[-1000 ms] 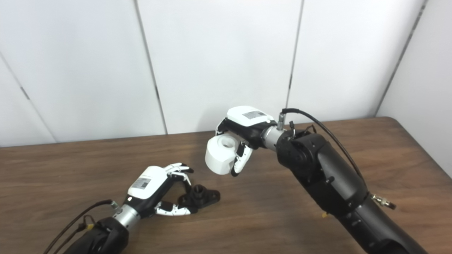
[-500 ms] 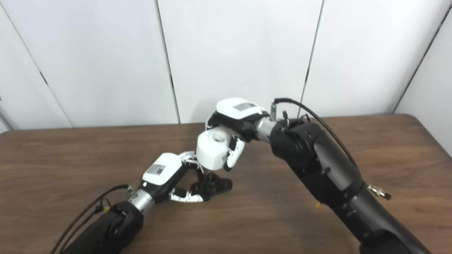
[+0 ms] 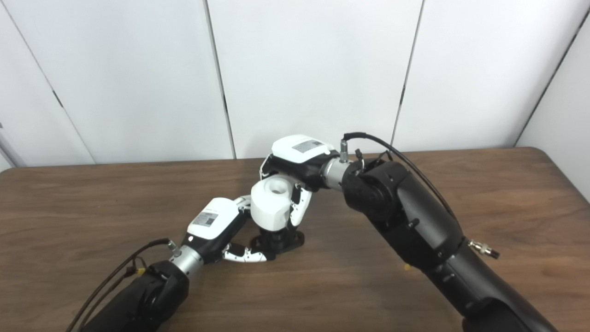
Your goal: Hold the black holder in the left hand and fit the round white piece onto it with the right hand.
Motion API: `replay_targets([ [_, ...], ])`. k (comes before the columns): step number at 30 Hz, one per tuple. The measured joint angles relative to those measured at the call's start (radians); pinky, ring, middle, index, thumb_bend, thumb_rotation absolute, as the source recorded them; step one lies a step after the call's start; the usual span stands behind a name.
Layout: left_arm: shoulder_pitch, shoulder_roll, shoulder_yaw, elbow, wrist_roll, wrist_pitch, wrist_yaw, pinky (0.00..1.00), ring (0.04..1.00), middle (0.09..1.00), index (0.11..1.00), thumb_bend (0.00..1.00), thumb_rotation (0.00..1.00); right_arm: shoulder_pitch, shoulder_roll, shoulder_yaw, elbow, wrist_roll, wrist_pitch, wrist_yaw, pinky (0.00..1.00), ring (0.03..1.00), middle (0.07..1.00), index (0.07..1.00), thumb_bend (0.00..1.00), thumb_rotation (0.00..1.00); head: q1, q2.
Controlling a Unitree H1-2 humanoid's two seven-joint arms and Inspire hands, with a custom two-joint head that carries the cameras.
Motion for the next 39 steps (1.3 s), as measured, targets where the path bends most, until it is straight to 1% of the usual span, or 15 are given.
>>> replay_targets([
  [5,-0.001,0.000,0.000,-0.008,0.001,0.011,-0.018,0.71,0.880,0.825,0.481,0.52,0.08,0.001,0.000,0.002,0.002,0.000,-0.019,0.001,0.73,0.783,0.716,0.480,0.53,0.14,0.005,0.003],
  [17,0.000,-0.001,0.000,-0.017,0.003,0.024,-0.025,0.71,0.876,0.823,0.481,0.52,0.08,0.007,0.000,0.021,0.020,-0.007,-0.038,0.006,0.72,0.786,0.727,0.481,0.53,0.14,0.009,0.012],
  [22,0.000,-0.002,0.000,-0.018,0.004,0.028,-0.026,0.71,0.875,0.821,0.481,0.52,0.08,0.009,-0.001,0.030,0.022,-0.009,-0.047,0.022,0.73,0.792,0.728,0.481,0.53,0.14,0.009,0.015],
  [26,0.000,-0.002,0.000,-0.019,0.005,0.030,-0.026,0.70,0.873,0.821,0.481,0.52,0.08,0.010,-0.002,0.031,0.022,-0.009,-0.058,0.026,0.74,0.797,0.727,0.481,0.53,0.14,0.009,0.017],
  [39,0.001,-0.001,0.000,-0.021,0.007,0.031,-0.026,0.70,0.878,0.823,0.480,0.52,0.08,0.010,-0.005,0.033,0.022,-0.008,-0.067,0.030,0.74,0.802,0.730,0.481,0.53,0.14,0.014,0.032],
])
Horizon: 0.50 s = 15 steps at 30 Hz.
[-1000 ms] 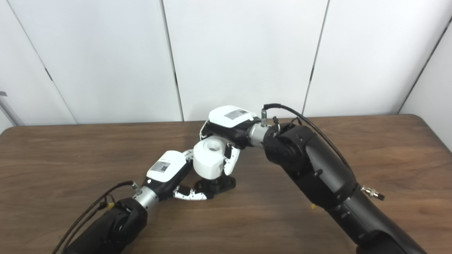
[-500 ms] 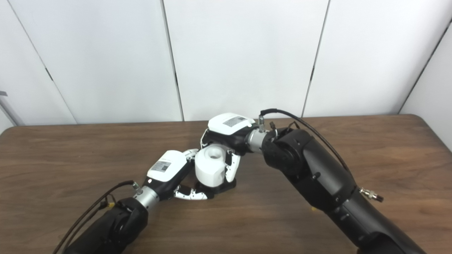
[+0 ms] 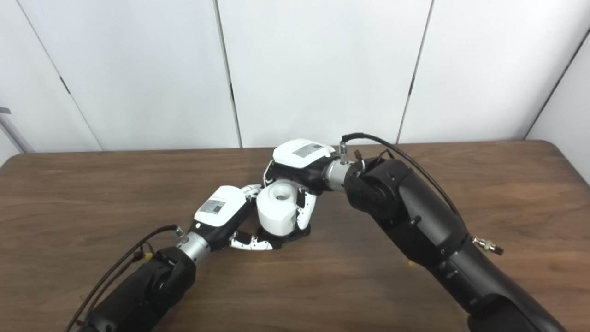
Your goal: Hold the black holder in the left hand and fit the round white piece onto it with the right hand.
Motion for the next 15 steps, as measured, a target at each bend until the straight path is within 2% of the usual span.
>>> replay_targets([
  [7,0.000,0.000,0.001,-0.001,0.000,0.000,0.000,0.69,0.877,0.825,0.480,0.52,0.08,0.000,-0.008,0.000,0.001,0.000,-0.014,0.000,0.75,0.805,0.730,0.481,0.53,0.14,0.000,0.003],
  [15,0.001,0.000,0.001,-0.002,0.000,0.001,-0.001,0.69,0.874,0.823,0.480,0.52,0.08,-0.001,-0.020,0.000,0.001,0.000,-0.033,0.000,0.72,0.794,0.723,0.481,0.53,0.14,0.003,0.011],
])
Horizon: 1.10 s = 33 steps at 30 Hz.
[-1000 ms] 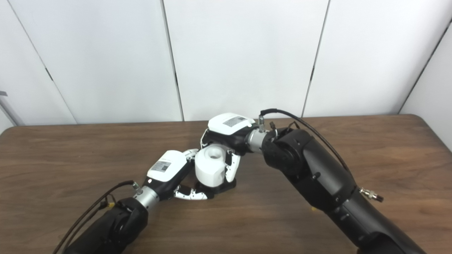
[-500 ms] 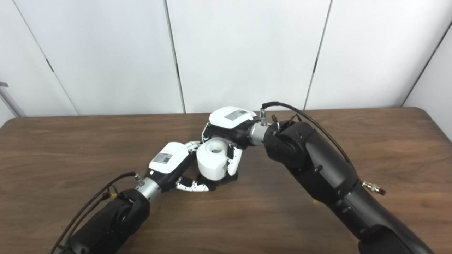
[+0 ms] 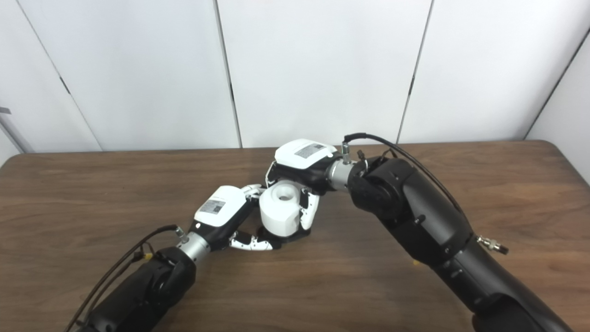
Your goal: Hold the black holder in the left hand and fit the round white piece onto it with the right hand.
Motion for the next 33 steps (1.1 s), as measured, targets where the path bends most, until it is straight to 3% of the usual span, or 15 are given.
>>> replay_targets([
  [15,-0.003,0.000,0.000,0.000,0.000,0.001,-0.001,0.68,0.870,0.820,0.479,0.52,0.08,-0.001,-0.010,-0.010,-0.002,0.008,0.002,0.021,0.77,0.806,0.739,0.480,0.53,0.14,0.002,0.012],
  [33,-0.002,-0.001,0.000,-0.015,0.001,0.019,-0.016,0.68,0.873,0.826,0.479,0.52,0.08,-0.001,-0.003,-0.012,-0.002,0.009,0.002,0.028,0.71,0.798,0.727,0.482,0.53,0.14,0.009,0.018],
])
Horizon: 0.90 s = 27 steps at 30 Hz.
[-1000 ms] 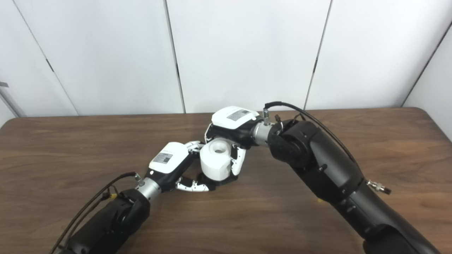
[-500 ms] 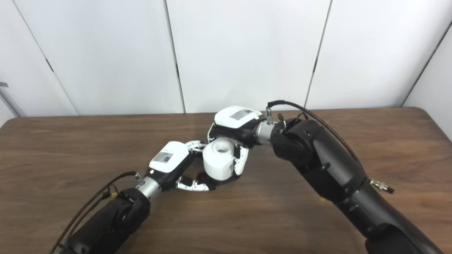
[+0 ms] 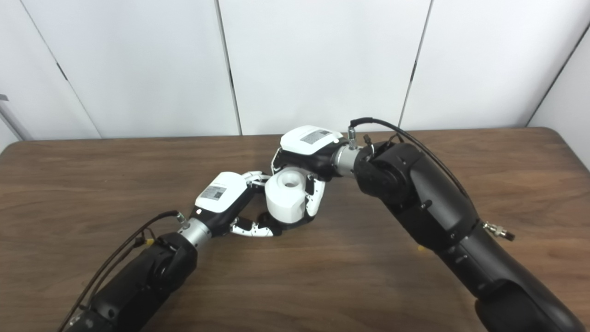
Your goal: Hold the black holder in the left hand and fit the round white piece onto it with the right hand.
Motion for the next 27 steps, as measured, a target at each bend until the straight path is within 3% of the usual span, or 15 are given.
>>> replay_targets([
  [27,0.006,-0.001,0.001,-0.024,0.011,0.025,-0.024,0.68,0.874,0.827,0.480,0.52,0.08,0.002,0.034,0.023,0.052,-0.024,0.001,-0.021,0.74,0.817,0.746,0.481,0.53,0.14,0.008,0.002],
])
